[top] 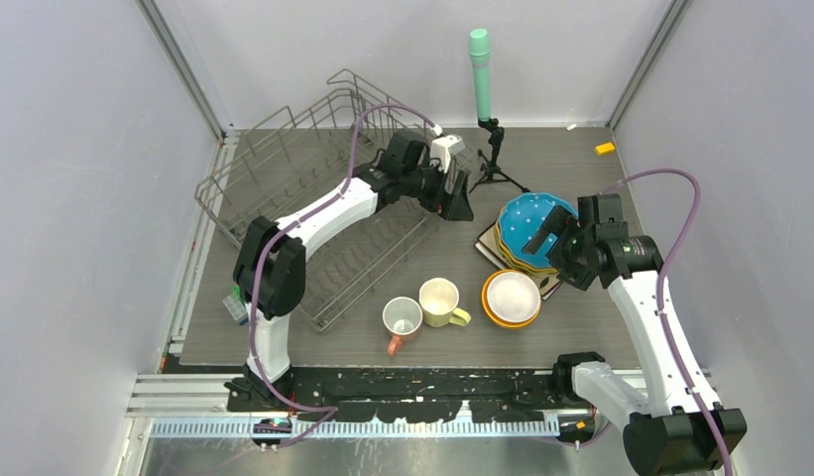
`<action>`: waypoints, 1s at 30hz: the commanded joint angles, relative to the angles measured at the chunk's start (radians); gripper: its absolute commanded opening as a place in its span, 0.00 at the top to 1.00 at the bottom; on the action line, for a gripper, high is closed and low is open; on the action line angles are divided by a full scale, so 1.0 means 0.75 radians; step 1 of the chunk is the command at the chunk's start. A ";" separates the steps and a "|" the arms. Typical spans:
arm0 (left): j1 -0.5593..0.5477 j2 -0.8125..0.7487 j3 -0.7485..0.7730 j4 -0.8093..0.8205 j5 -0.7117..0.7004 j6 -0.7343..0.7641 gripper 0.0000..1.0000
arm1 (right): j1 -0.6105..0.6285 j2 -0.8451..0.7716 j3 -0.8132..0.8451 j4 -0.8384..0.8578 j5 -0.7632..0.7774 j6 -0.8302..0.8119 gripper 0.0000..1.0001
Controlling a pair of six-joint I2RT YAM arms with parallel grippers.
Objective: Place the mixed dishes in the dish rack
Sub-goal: Move the dish rack to the center of the board.
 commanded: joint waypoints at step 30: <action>-0.084 -0.155 -0.127 0.113 0.046 -0.008 0.14 | -0.004 0.013 0.033 0.080 0.112 0.053 0.00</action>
